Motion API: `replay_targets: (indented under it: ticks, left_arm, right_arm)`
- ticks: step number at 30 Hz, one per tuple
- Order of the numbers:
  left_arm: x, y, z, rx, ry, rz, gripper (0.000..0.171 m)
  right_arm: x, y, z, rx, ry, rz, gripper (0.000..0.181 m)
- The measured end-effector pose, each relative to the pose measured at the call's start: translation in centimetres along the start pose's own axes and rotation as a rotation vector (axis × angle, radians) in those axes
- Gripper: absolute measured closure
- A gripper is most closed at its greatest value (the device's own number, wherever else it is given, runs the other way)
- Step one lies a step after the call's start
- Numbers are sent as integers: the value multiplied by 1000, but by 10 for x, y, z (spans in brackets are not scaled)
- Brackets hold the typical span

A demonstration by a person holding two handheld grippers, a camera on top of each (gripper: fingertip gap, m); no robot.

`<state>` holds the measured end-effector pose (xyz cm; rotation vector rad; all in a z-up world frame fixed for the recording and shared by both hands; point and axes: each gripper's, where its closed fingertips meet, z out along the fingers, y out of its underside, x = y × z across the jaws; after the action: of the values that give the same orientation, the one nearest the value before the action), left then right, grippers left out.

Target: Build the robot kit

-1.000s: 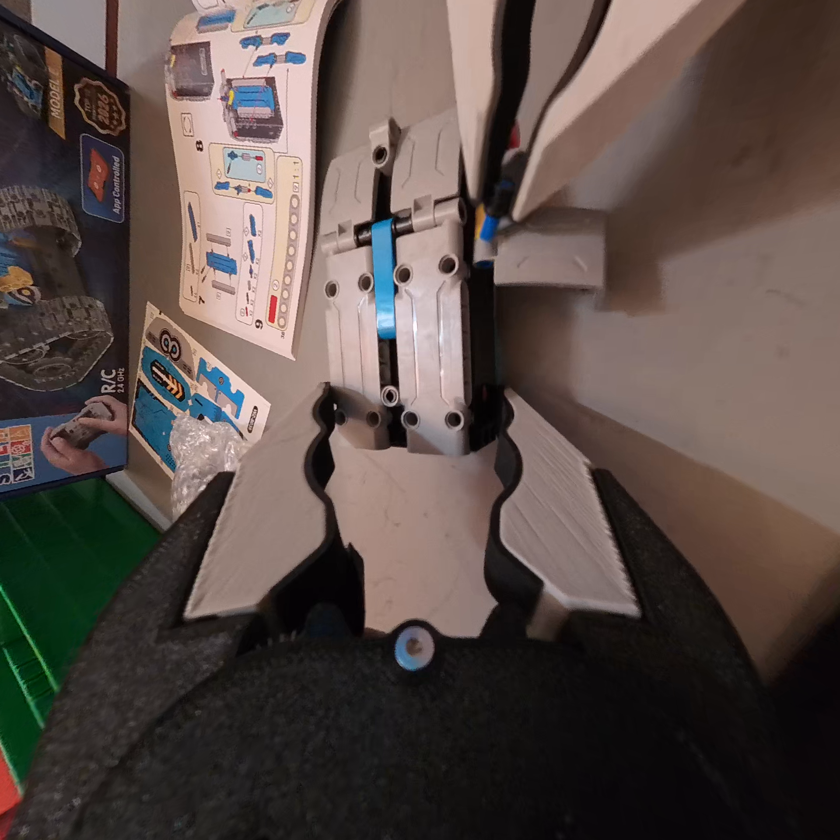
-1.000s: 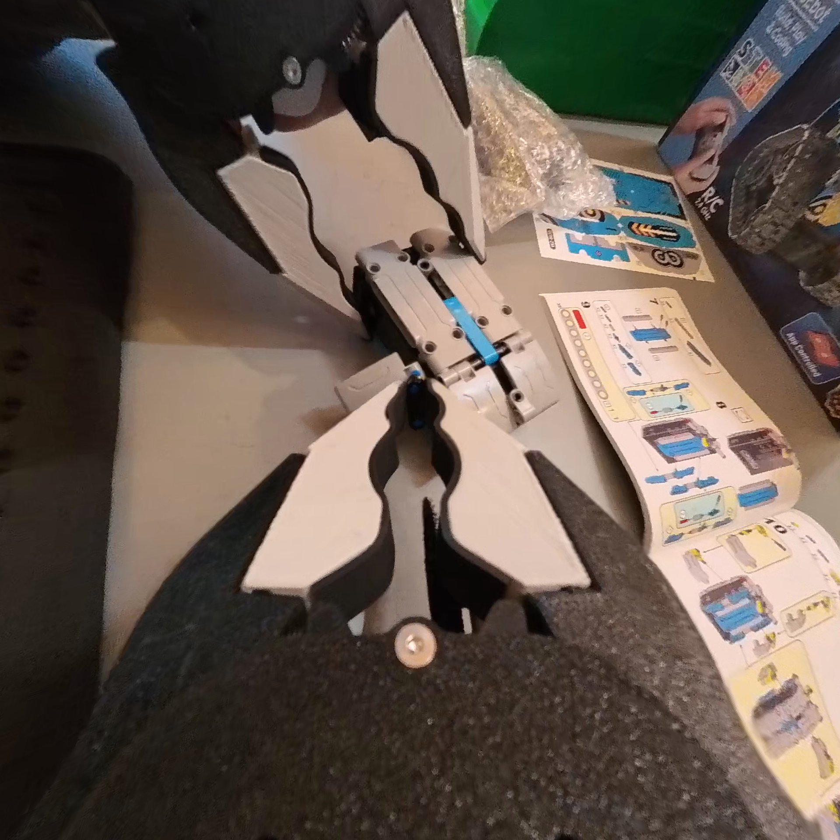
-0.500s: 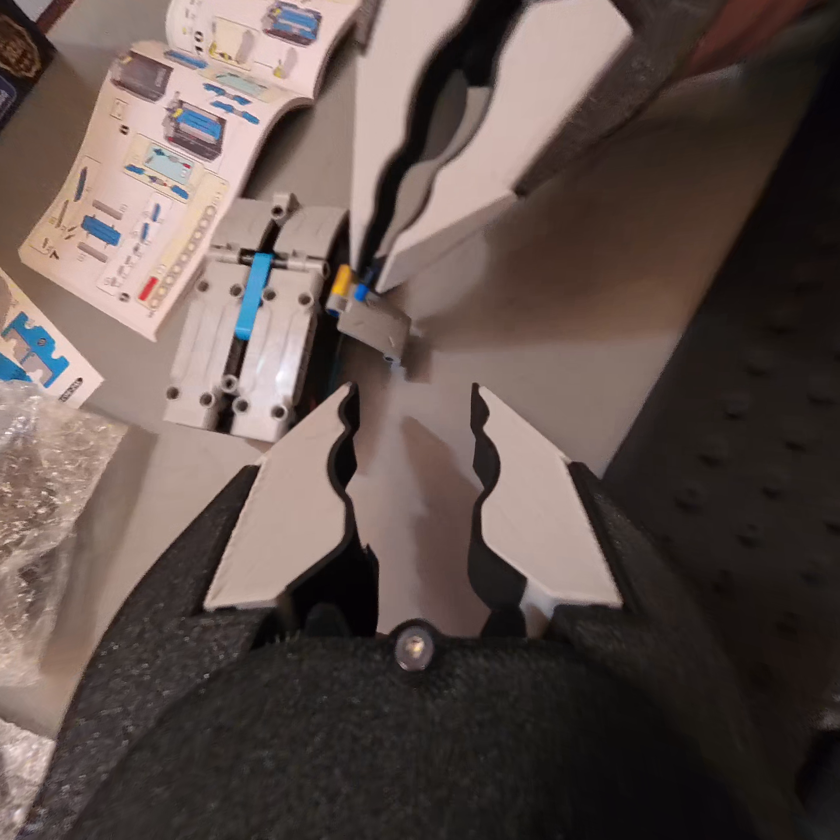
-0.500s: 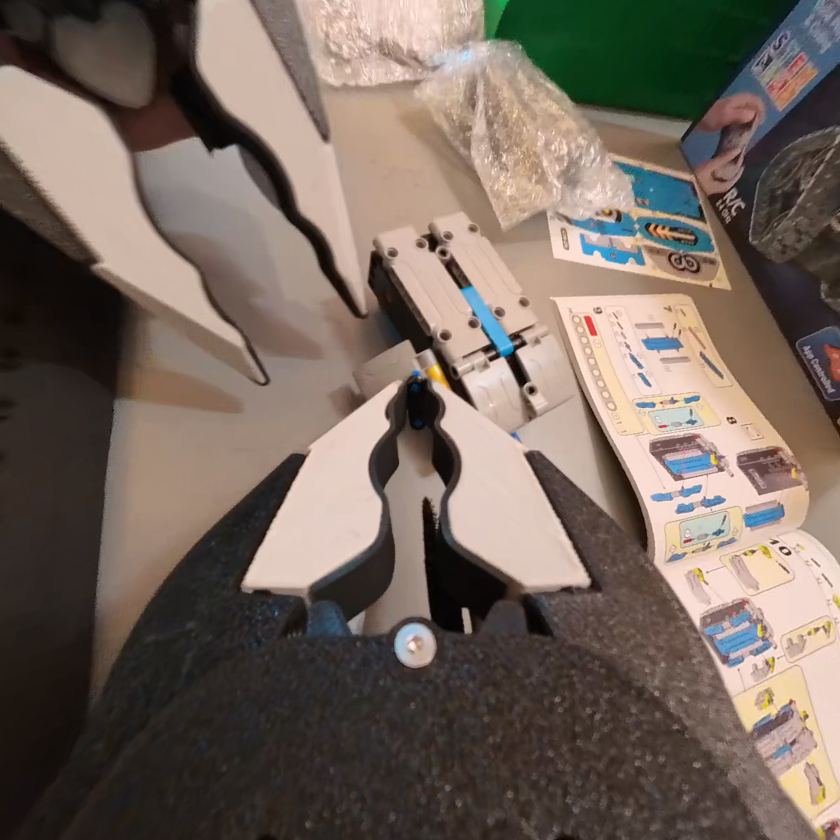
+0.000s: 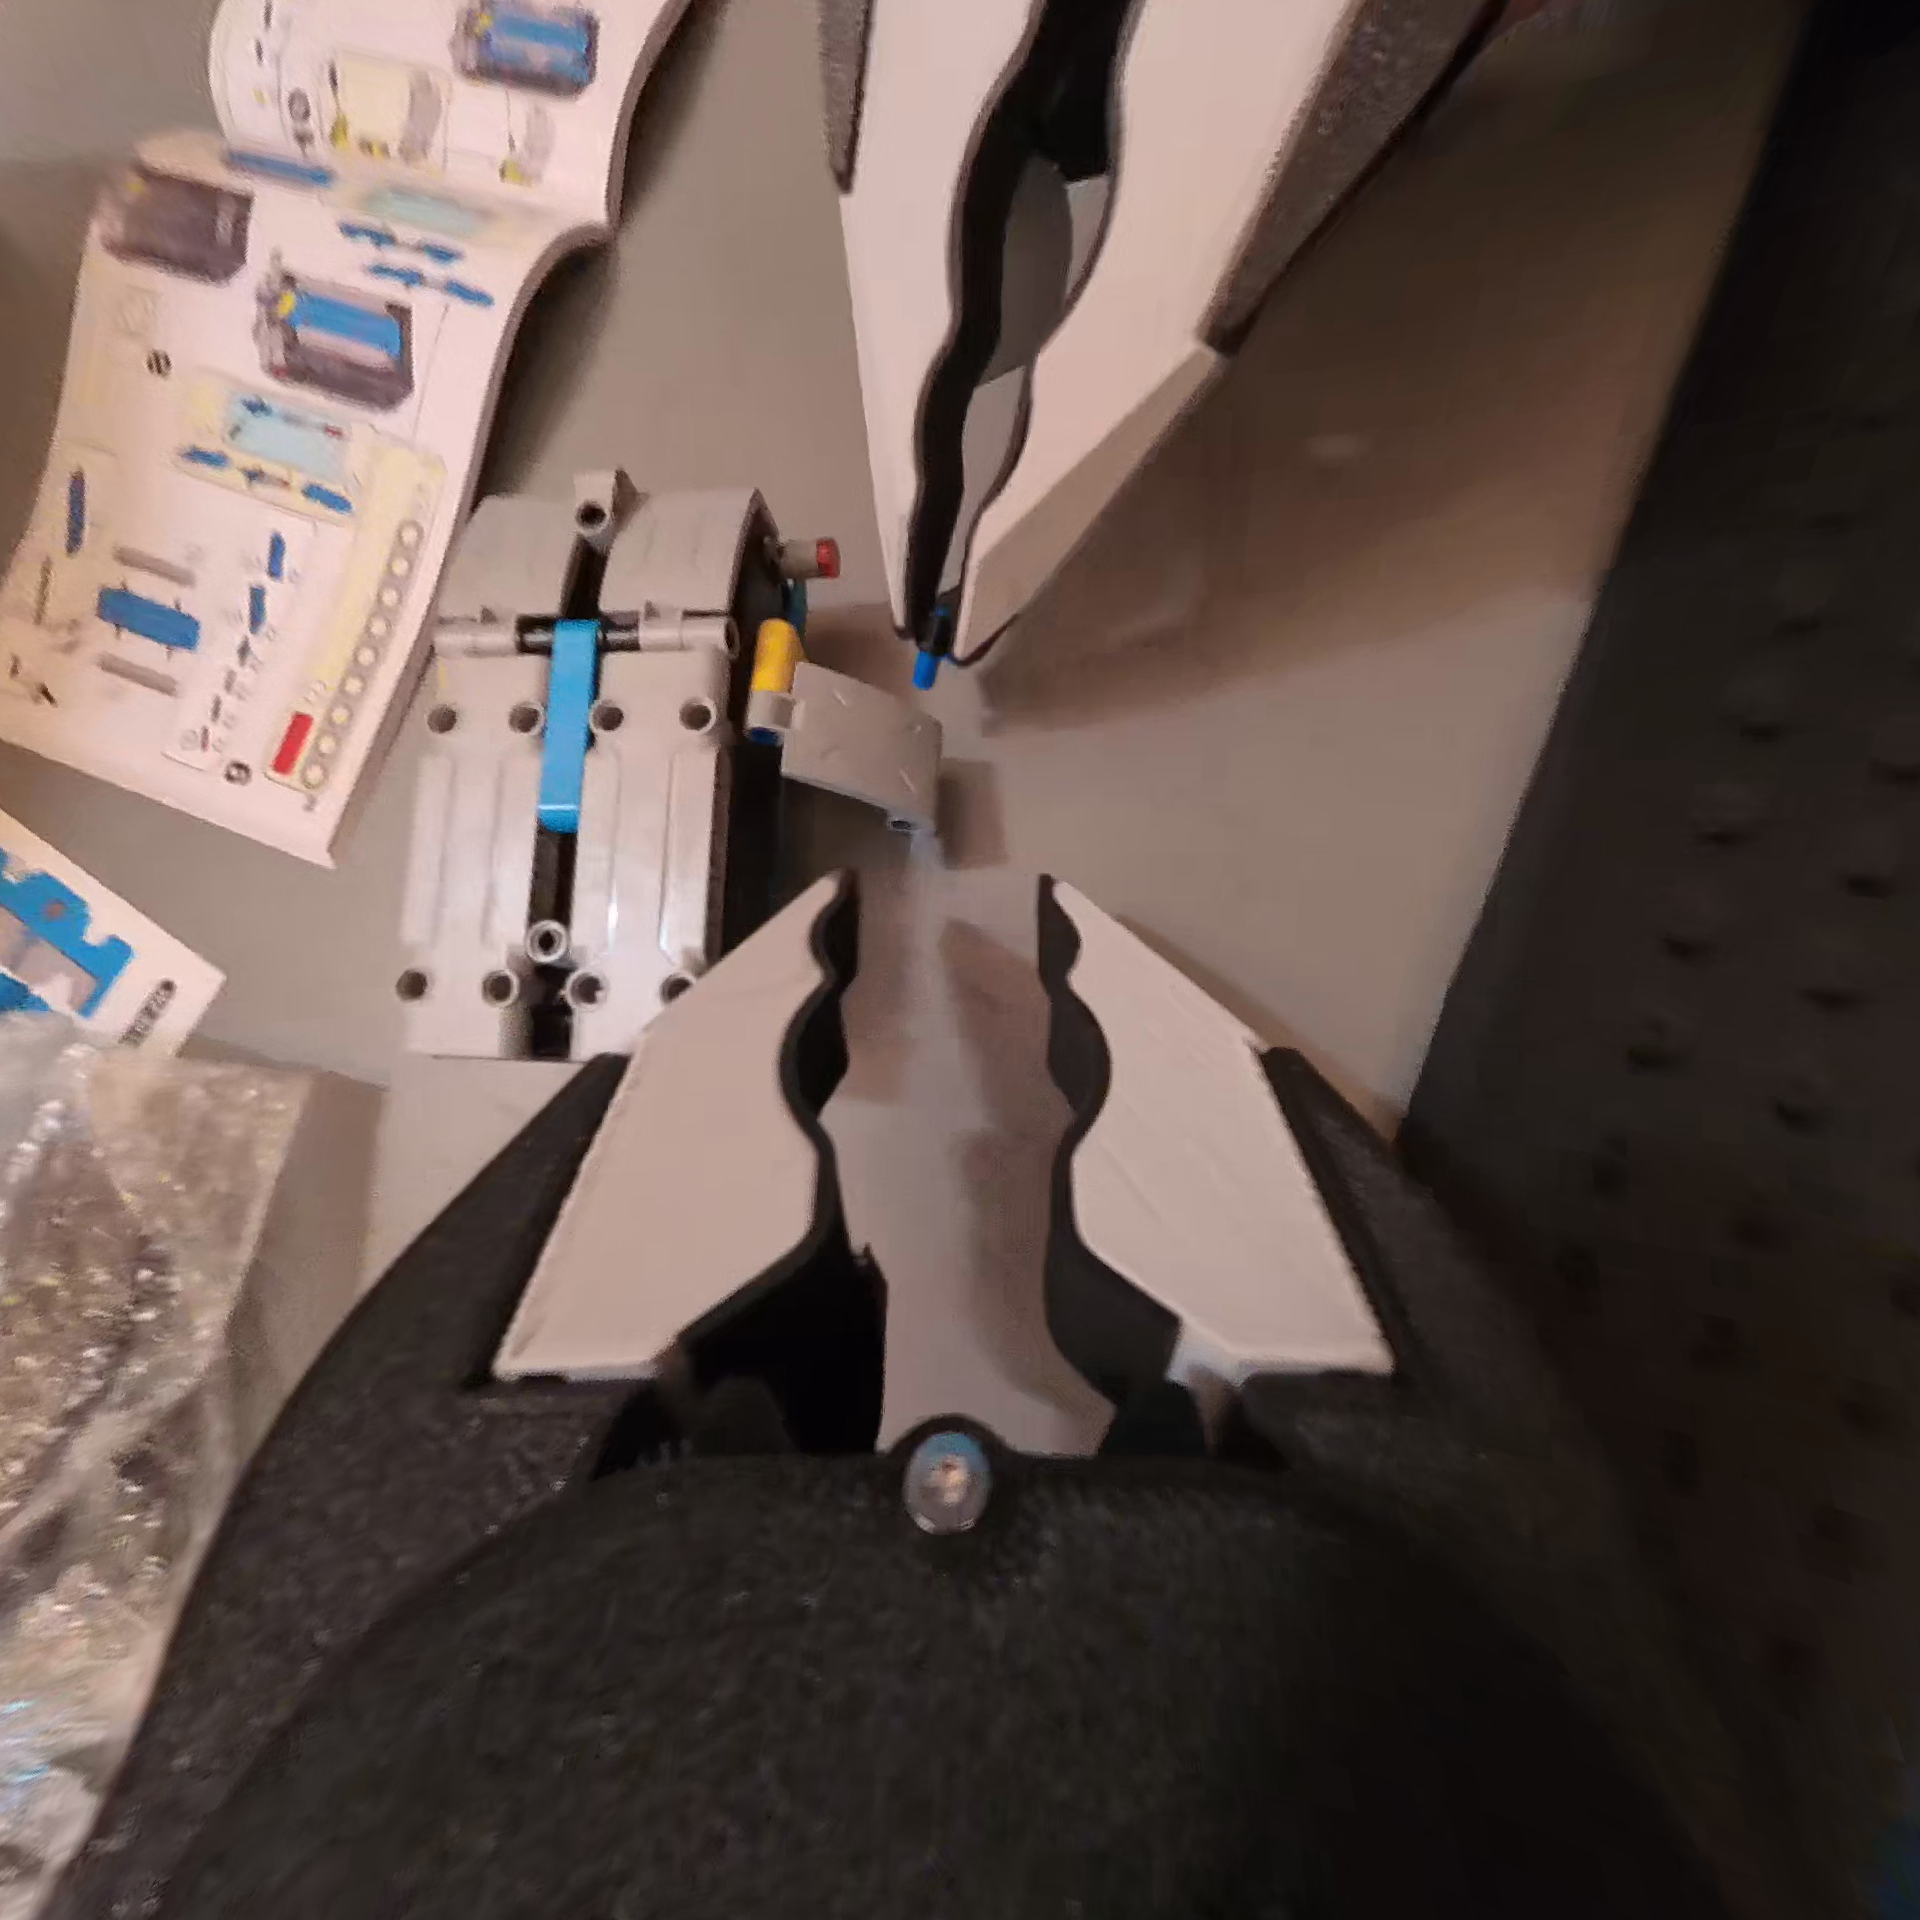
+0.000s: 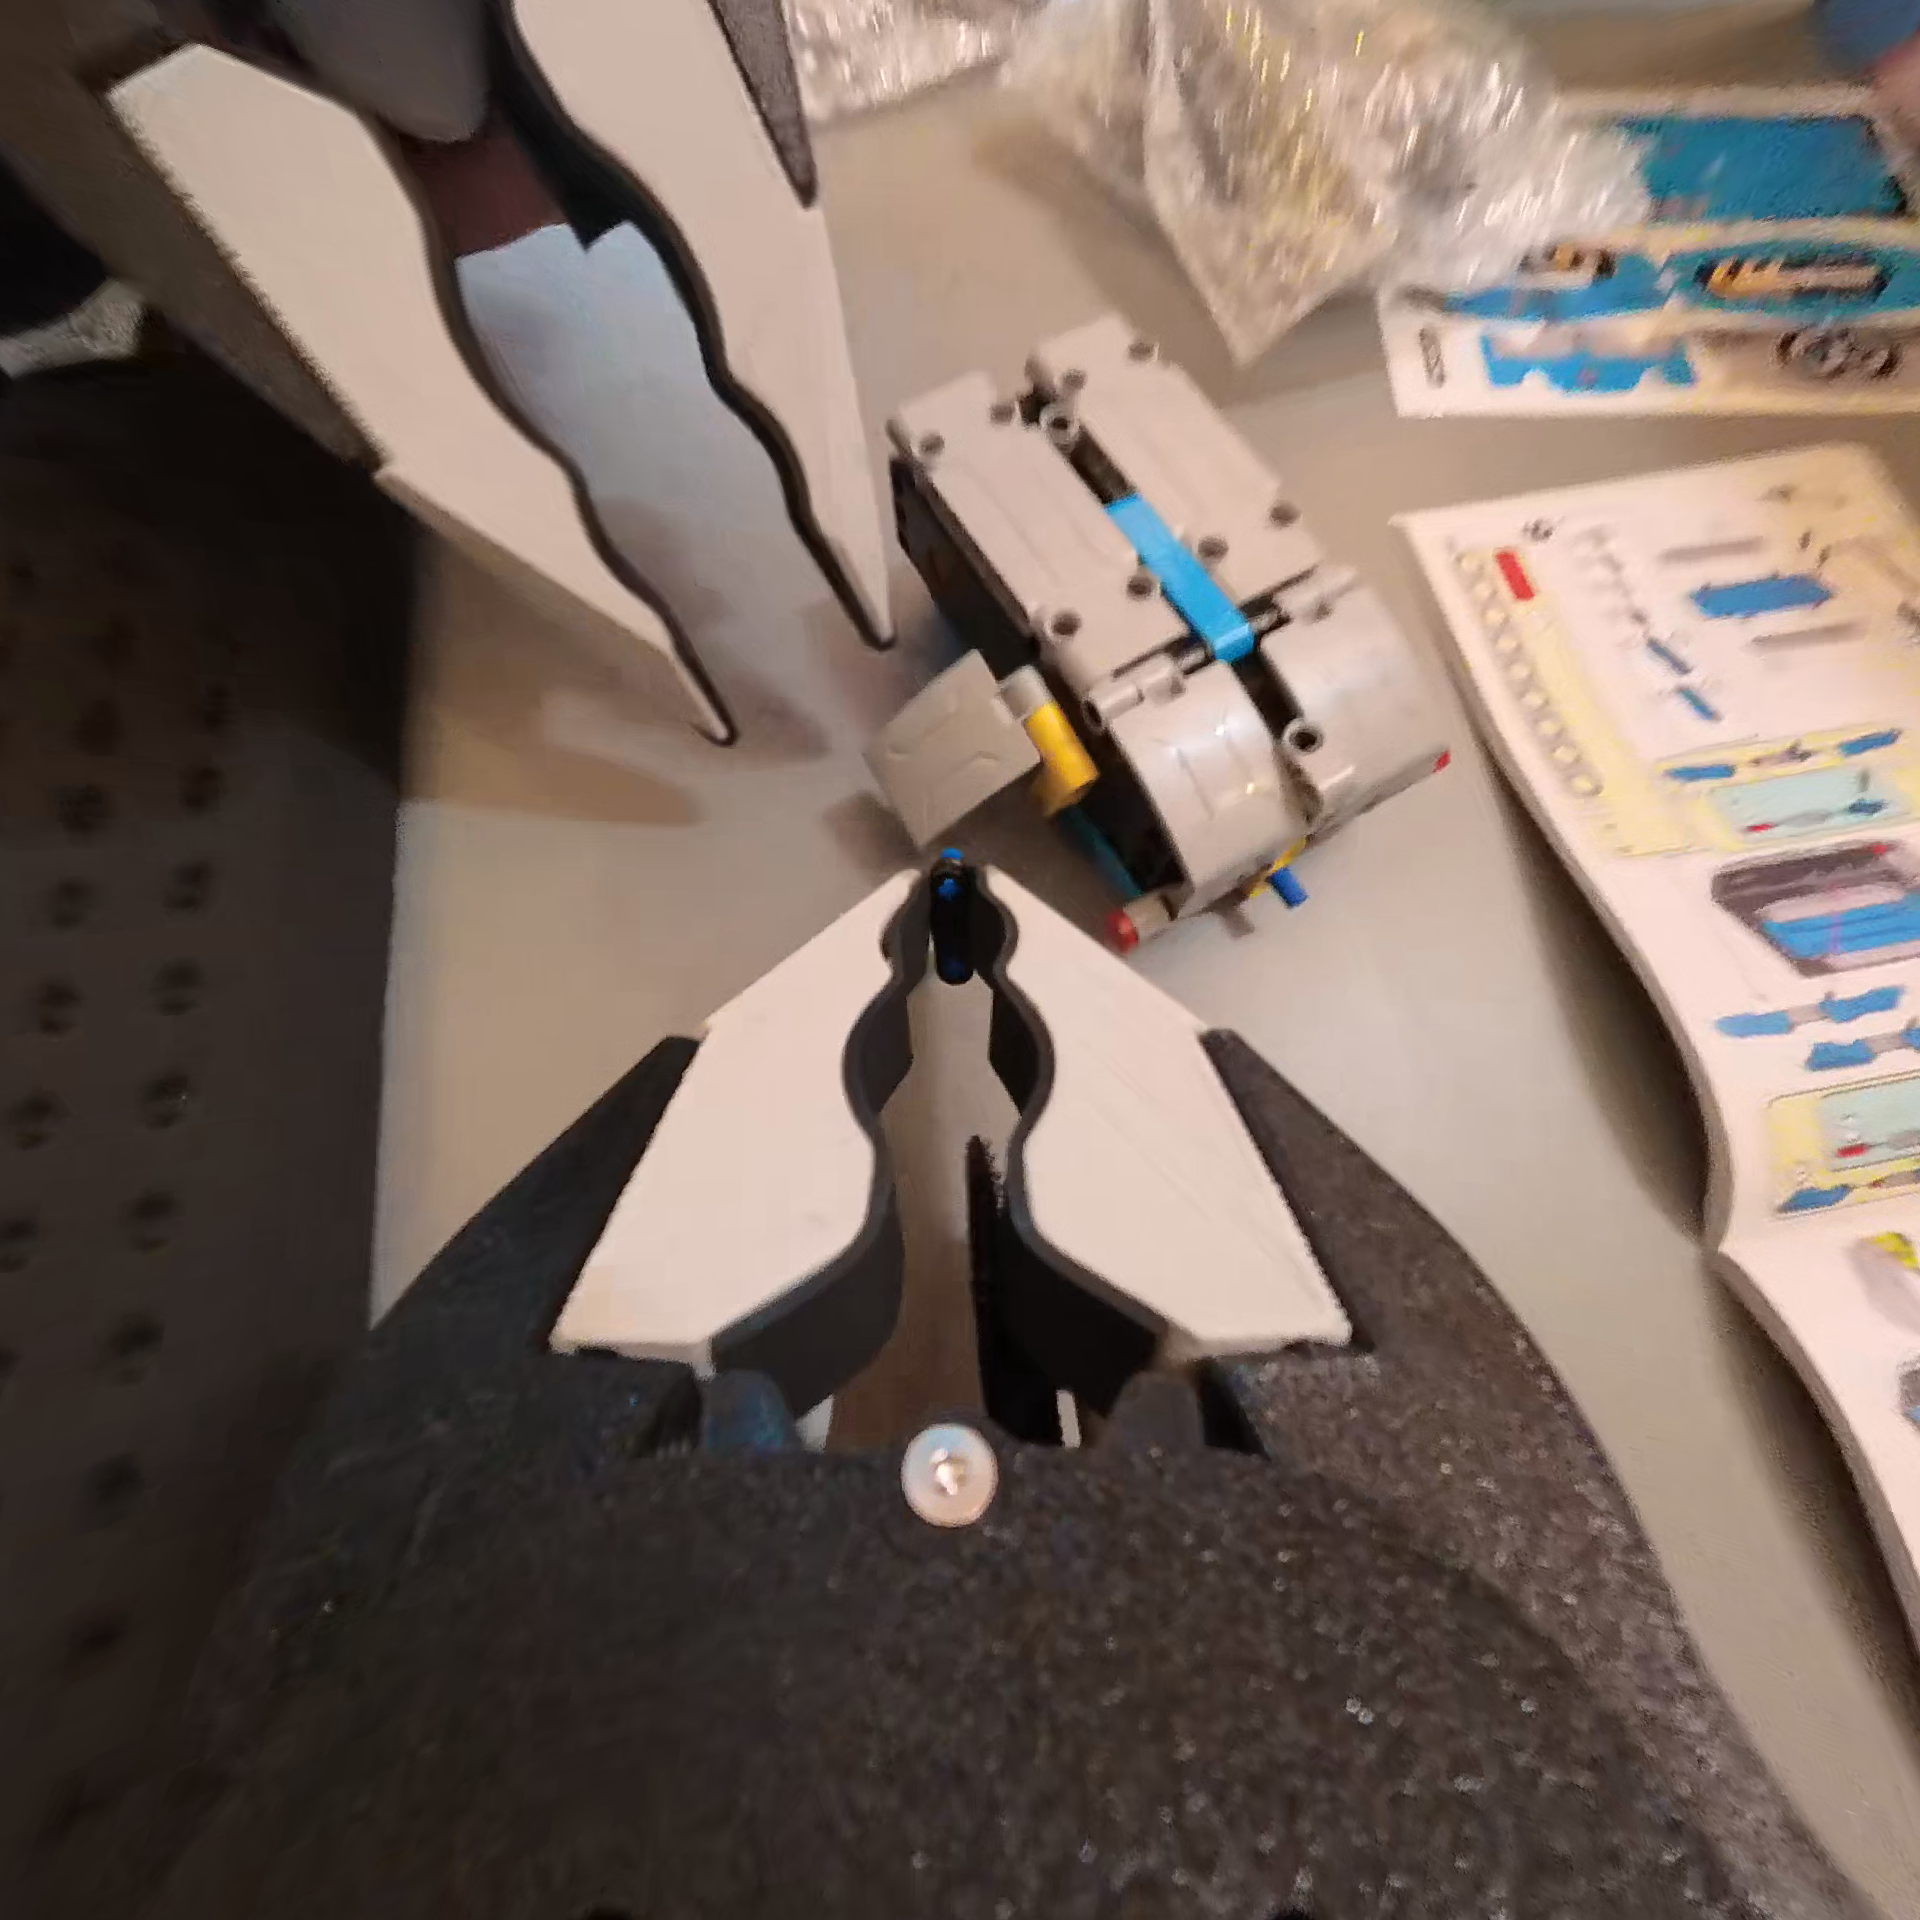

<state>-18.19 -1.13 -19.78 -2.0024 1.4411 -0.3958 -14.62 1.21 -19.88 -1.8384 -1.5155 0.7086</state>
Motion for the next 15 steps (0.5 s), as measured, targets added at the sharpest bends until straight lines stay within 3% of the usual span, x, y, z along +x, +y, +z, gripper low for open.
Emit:
replay_targets:
  ticks: [4,8,9,12,15]
  left_arm:
    - [-3,4,21,1,-7,-76,130]
    - [-1,-6,36,57,11,-105,151]
    - [-5,-7,37,61,-8,-113,161]
    - [0,-13,32,115,37,-145,165]
    - [9,-30,17,261,174,-286,165]
  right_arm:
    - [2,6,6,-13,-15,18,174]
    - [0,2,6,5,-35,26,174]
    - [0,2,5,10,-39,31,174]
    - [3,-3,-10,63,-46,68,174]
    - [-7,-19,-34,200,-123,143,174]
